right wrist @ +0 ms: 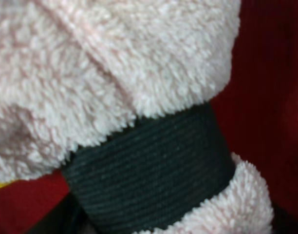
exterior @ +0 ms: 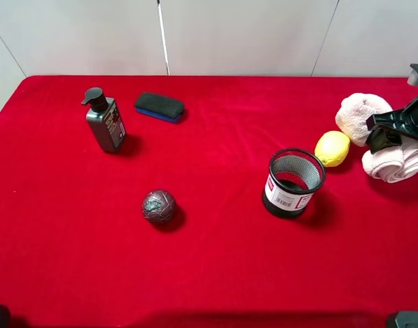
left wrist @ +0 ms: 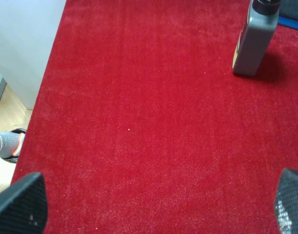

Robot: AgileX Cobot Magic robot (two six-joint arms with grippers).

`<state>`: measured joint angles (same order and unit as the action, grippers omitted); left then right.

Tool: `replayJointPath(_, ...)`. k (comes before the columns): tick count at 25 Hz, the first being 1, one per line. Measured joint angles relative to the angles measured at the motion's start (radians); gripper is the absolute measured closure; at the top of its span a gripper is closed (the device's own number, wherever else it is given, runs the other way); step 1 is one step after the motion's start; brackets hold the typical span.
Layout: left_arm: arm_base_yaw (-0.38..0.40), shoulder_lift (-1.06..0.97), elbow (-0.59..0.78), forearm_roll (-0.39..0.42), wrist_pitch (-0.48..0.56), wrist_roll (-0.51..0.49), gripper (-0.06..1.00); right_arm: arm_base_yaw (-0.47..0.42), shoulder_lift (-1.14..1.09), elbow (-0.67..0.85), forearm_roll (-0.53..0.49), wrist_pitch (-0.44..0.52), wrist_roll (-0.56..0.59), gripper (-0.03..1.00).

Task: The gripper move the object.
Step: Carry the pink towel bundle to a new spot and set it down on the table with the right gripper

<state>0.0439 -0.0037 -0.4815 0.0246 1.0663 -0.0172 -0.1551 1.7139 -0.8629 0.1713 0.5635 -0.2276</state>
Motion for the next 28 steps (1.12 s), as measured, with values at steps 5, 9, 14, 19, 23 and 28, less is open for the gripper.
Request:
replayJointPath(5, 0.000, 0.000, 0.000, 0.000, 0.000, 0.000, 0.03, 0.000, 0.014, 0.000, 0.000, -0.005, -0.003, 0.58)
replayJointPath(9, 0.000, 0.000, 0.000, 0.000, 0.000, 0.000, 0.03, 0.000, 0.018, 0.000, 0.000, -0.007, -0.003, 0.58)
replayJointPath(14, 0.000, 0.000, 0.000, 0.000, 0.000, 0.000, 0.03, 0.000, 0.018, 0.000, -0.008, -0.007, -0.003, 0.58)
replayJointPath(19, 0.000, 0.000, 0.000, 0.000, 0.000, 0.000, 0.03, 0.000, 0.018, 0.000, -0.011, -0.007, -0.003, 0.58)
replayJointPath(23, 0.000, 0.000, 0.000, 0.000, 0.000, 0.000, 0.03, 0.000, 0.018, 0.000, -0.015, -0.007, -0.008, 0.58)
replayJointPath(28, 0.000, 0.000, 0.000, 0.000, 0.000, 0.000, 0.03, 0.000, 0.018, 0.000, -0.018, -0.007, -0.022, 0.58)
